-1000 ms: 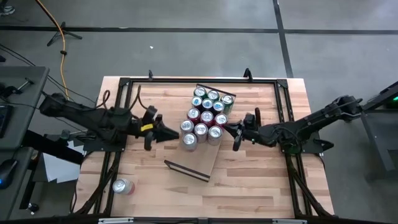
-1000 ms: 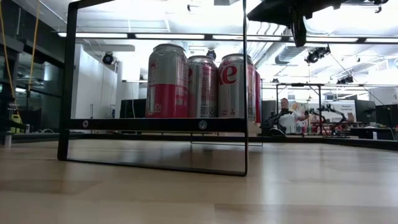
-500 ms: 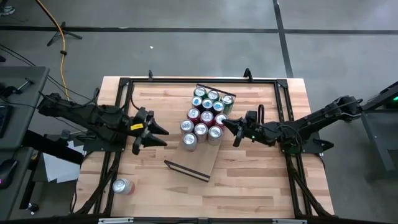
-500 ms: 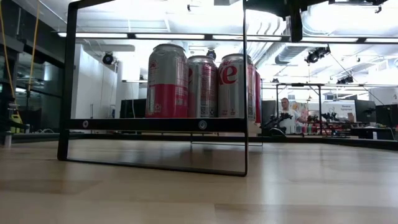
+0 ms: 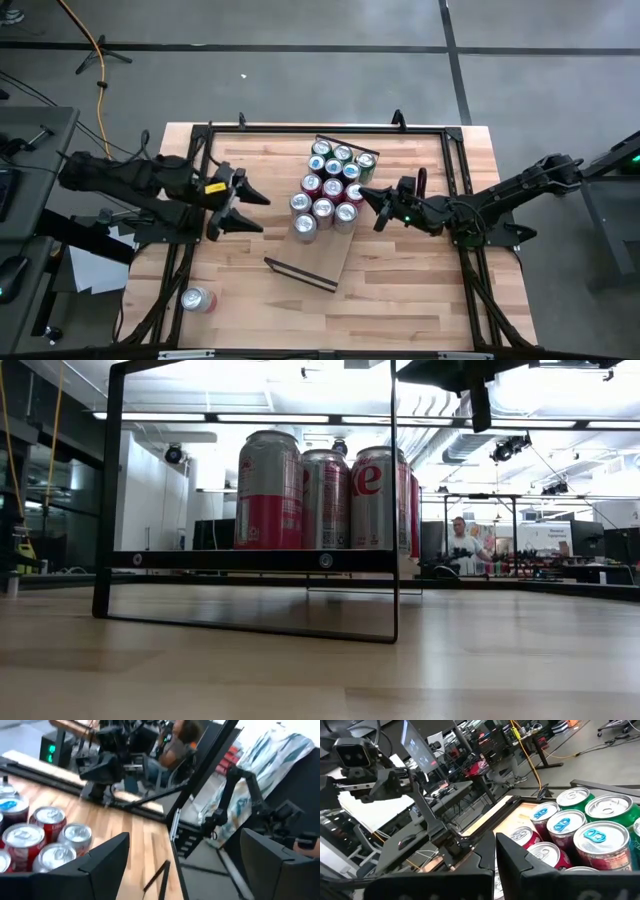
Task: Place canned beverage on shelf
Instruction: Put the white and pink soda can on the shelf aligned with the other white and pink soda can
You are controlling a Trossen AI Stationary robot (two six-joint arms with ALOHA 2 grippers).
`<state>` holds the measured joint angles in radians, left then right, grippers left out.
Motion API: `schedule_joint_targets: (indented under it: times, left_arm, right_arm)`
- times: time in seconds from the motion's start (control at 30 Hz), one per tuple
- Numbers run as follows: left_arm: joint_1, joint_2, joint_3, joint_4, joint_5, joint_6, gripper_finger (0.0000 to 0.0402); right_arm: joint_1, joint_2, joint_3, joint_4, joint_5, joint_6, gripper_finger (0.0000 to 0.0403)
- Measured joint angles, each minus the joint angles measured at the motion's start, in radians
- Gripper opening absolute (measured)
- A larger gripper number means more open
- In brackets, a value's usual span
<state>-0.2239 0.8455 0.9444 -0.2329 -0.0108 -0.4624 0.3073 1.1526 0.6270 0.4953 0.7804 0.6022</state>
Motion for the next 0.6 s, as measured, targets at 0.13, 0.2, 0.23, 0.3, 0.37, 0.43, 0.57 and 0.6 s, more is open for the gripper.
schedule_joint_targets:
  times: [0.13,0.2,0.23,0.3,0.37,0.43,0.57,0.6]
  left_arm:
    - [-0.048,0.068,0.148,-0.233,-0.028,-0.05,0.0299]
    - [-0.099,0.125,0.236,-0.398,-0.05,-0.094,0.0299]
    - [-0.132,0.156,0.278,-0.482,-0.054,-0.131,0.0299]
    - [-0.21,0.225,0.346,-0.664,-0.054,-0.234,0.0299]
    - [-0.296,0.296,0.387,-0.836,-0.05,-0.366,0.0299]
    - [-0.395,0.357,0.398,-0.976,-0.036,-0.504,0.0299]
    - [-0.615,0.452,0.387,-1.075,-0.021,-0.769,0.0299]
    - [-0.662,0.471,0.386,-1.074,-0.028,-0.825,0.0299]
  right_arm:
    - [0.0,0.0,0.0,-0.008,-0.015,-0.01,0.0]
    - [0.0,0.0,0.0,-0.022,-0.024,-0.026,0.0]
    - [0.0,0.0,0.0,-0.032,-0.03,-0.032,0.0]
    - [0.0,0.0,0.0,-0.063,-0.045,-0.034,0.0]
    - [0.0,0.0,0.0,-0.099,-0.06,-0.034,0.0]
    - [0.0,0.0,0.0,-0.129,-0.07,-0.034,0.0]
    - [0.0,0.0,0.0,-0.181,-0.103,-0.033,0.0]
    - [0.0,0.0,0.0,-0.193,-0.106,-0.034,0.0]
